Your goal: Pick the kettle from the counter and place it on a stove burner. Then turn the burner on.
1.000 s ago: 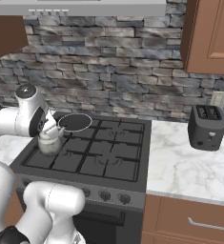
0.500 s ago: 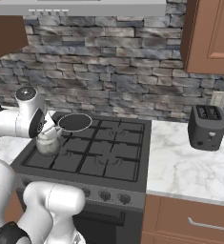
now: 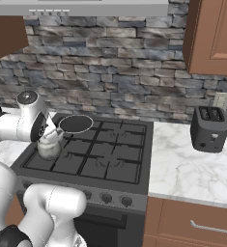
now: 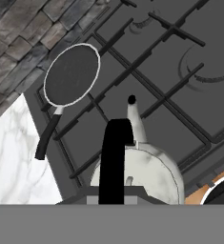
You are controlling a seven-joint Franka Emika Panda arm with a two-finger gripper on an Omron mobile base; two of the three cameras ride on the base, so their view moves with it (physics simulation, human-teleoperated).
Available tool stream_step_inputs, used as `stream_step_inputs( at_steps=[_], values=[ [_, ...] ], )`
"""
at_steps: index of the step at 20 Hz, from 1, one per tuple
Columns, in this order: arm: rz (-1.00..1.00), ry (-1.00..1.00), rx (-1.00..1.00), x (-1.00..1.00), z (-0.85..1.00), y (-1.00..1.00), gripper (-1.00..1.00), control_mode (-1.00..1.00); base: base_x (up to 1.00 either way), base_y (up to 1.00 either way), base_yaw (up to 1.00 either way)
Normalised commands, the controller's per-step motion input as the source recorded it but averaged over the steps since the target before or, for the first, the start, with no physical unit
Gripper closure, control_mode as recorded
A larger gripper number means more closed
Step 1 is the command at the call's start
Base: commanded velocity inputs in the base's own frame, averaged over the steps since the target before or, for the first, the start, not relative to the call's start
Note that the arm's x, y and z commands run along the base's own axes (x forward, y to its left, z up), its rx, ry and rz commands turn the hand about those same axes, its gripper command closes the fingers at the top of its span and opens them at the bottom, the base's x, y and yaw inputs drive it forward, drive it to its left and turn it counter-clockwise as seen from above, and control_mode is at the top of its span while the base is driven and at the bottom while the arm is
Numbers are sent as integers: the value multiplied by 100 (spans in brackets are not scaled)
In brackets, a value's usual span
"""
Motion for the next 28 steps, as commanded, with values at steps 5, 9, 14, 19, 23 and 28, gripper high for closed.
stream_step_inputs(
  at_steps=[5, 9, 14, 19, 23, 28],
  values=[
    [0, 0, 0, 9, -13, 4, 100, -100, 0, 0, 0],
    [0, -1, -1, 9, -6, 0, 100, -100, 0, 0, 0],
    [0, 0, -2, 6, -3, 0, 100, -100, 0, 0, 0],
    [0, -2, -2, 16, -7, 0, 100, -100, 0, 0, 0],
    [0, -3, -1, 14, -5, 0, 100, -100, 0, 0, 0],
    [0, -4, -3, 15, -11, 0, 100, -100, 0, 0, 0]
  ],
)
